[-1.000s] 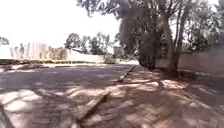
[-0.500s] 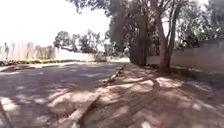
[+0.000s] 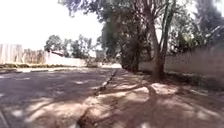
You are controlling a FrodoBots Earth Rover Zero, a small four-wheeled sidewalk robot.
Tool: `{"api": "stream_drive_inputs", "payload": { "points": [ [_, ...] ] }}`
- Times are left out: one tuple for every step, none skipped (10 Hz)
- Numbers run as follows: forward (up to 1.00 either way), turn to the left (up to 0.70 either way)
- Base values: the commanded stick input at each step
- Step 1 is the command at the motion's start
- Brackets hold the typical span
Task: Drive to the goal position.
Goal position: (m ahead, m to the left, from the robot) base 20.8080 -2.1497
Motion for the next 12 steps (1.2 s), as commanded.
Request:
{"api": "stream_drive_inputs", "payload": {
  "points": [
    [0.7,0.0],
    [0.7,0.0],
    [0.7,0.0],
    [0.7,0.0],
    [0.7,0.0],
    [0.7,0.0],
    [0.7,0.0],
    [0.7,0.0],
    [0.7,0.0],
    [0.7,0.0],
    [0.7,0.0],
    [0.7,0.0]
  ]
}}
